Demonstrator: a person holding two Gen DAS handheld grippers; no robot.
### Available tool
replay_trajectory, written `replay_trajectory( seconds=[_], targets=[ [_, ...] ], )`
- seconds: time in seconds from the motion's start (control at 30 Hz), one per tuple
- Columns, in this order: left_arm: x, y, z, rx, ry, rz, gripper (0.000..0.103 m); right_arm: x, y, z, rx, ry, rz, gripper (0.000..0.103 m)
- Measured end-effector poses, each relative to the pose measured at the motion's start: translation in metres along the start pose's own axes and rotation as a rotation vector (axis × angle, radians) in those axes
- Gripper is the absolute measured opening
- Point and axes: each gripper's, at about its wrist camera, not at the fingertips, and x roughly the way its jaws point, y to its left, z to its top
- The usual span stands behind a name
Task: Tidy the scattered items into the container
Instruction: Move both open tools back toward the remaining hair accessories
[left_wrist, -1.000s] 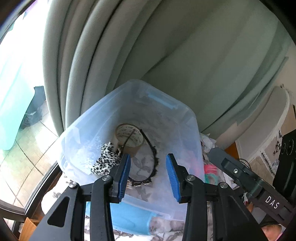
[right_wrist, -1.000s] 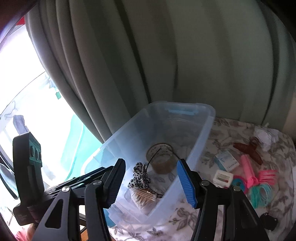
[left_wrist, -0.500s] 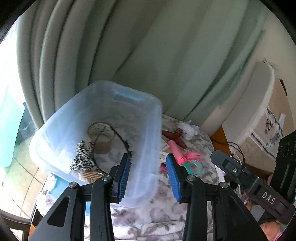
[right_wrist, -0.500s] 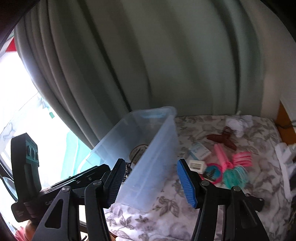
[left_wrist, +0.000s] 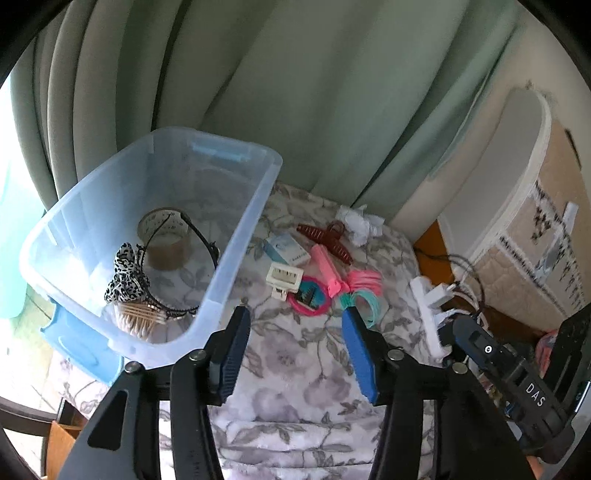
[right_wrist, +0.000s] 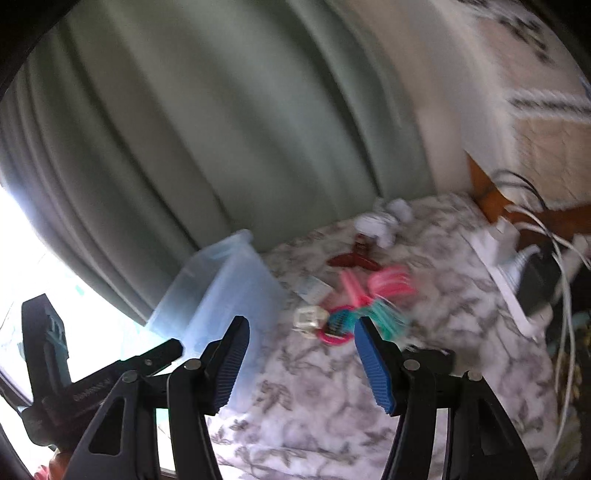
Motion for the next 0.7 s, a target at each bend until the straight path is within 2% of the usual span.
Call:
replay_trajectory(
  seconds=[0.1, 0.3, 0.43, 0.57, 0.7],
  targets=[
    [0.004, -0.012, -0.005, 0.021, 0.017, 0.023, 0.060, -0.001, -0.017, -0.001, 0.031, 0.006, -0.016, 0.063],
    [0.017, -0.037, -0.014, 0.111, 0.013, -0.012, 0.060, 0.006, -0.042, -0.008, 0.058, 0.045, -0.050, 0.064],
    [0.032, -0.044, -0.021, 0.116, 0.051, -0.044, 0.060, 0.015, -0.056, -0.014, 0.075, 0.086, -0.065, 0.064],
    [0.041, -0.051, -0.026, 0.134, 0.057, -0.056, 0.060, 0.027, -0.071, -0.020, 0.093, 0.127, -0.099, 0.064],
    [0.057, -0.051, -0.030, 0.112, 0.097, -0.081, 0.060, 0.038, -0.088, -0.027, 0.135, 0.164, -0.125, 0.064]
  ],
)
